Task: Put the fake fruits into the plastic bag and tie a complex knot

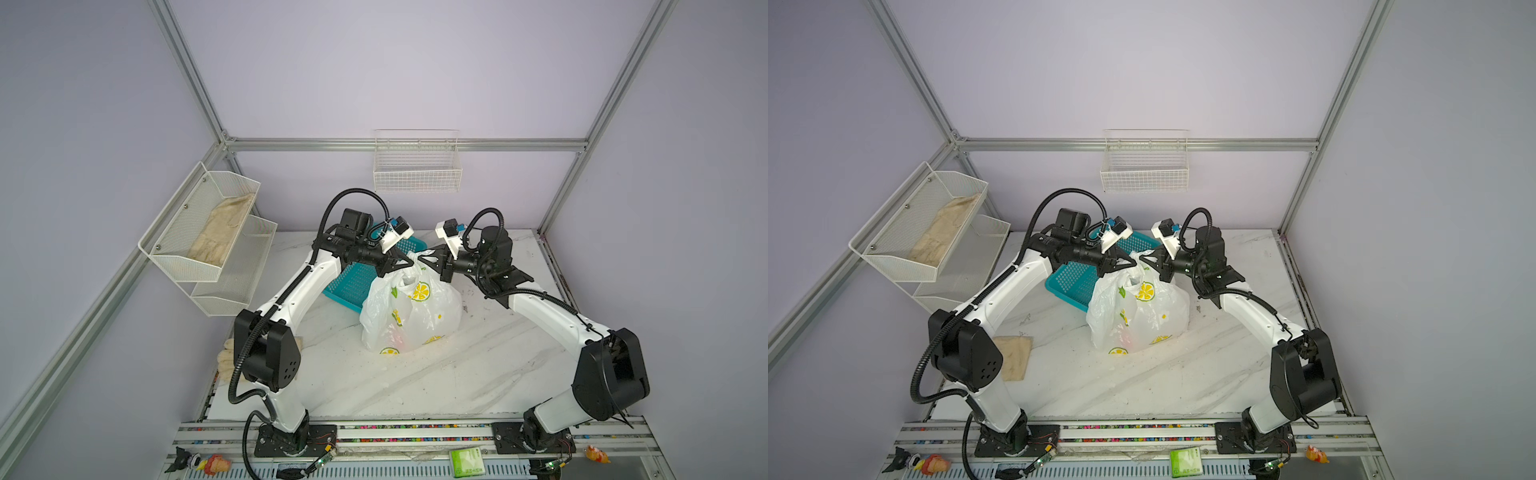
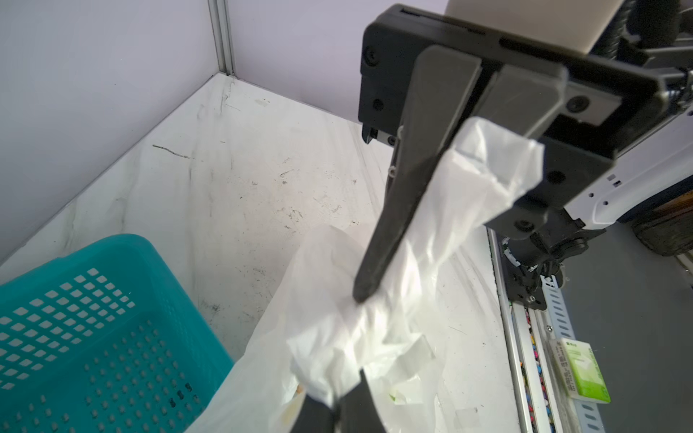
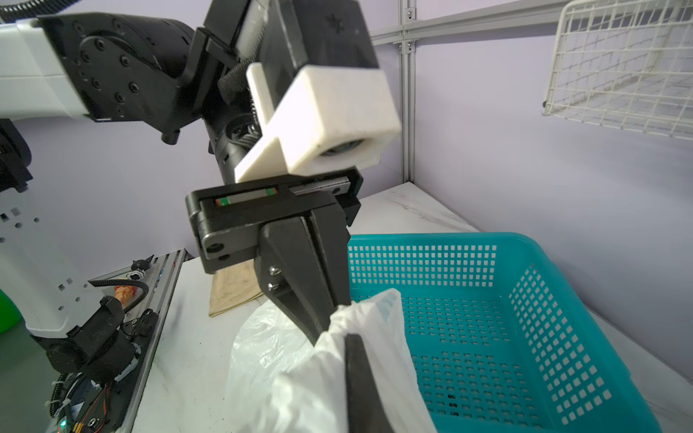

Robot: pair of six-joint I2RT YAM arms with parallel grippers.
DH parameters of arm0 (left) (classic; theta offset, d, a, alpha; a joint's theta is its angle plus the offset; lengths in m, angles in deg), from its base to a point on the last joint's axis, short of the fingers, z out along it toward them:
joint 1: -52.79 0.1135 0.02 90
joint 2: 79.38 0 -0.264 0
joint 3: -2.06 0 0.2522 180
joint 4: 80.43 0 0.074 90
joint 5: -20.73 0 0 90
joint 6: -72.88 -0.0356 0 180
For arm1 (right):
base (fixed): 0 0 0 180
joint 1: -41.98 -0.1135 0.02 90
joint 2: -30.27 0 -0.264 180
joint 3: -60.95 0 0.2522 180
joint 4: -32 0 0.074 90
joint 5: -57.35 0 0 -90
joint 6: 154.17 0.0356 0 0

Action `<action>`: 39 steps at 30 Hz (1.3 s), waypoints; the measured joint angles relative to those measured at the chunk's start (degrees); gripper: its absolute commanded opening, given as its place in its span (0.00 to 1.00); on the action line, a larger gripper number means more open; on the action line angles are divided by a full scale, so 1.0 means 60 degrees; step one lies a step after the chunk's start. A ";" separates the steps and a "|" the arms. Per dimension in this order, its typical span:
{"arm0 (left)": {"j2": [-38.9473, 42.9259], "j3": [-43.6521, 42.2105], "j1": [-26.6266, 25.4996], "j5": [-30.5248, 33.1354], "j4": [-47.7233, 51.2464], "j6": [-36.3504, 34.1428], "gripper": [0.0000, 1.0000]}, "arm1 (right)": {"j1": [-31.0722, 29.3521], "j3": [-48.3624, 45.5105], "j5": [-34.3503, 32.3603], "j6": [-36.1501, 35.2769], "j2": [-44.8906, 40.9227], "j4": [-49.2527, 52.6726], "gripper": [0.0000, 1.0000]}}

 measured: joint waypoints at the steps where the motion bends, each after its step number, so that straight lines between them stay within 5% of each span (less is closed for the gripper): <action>1: 0.0000 0.0000 -0.0007 0.0062 0.0000 -0.0011 0.00 | -0.0004 0.0000 -0.0058 -0.0047 0.0000 0.0051 0.08; 8: 0.0040 0.0000 -0.0055 0.0699 0.0025 -0.0361 0.00 | -0.0025 0.0026 -0.0455 -0.0554 -0.0091 0.0659 0.38; 11: 0.0095 0.0000 -0.0058 0.0900 0.0022 -0.0532 0.00 | -0.0011 0.0026 -0.0503 -0.0918 -0.0321 0.0951 0.67; 19: 0.0284 0.0000 -0.0098 0.1031 0.0004 -0.0783 0.00 | 0.0007 0.0109 -0.0557 -0.1891 -0.0721 0.1490 0.82; 23: 0.0397 0.0000 -0.0186 0.1042 0.0000 -0.0984 0.00 | 0.0007 0.0597 -0.0674 -0.2277 -0.0251 0.1996 0.81; 39: 0.0688 0.0000 -0.0324 0.1166 -0.0004 -0.1381 0.00 | 0.0007 0.1428 -0.0568 -0.3111 0.0714 0.3009 0.52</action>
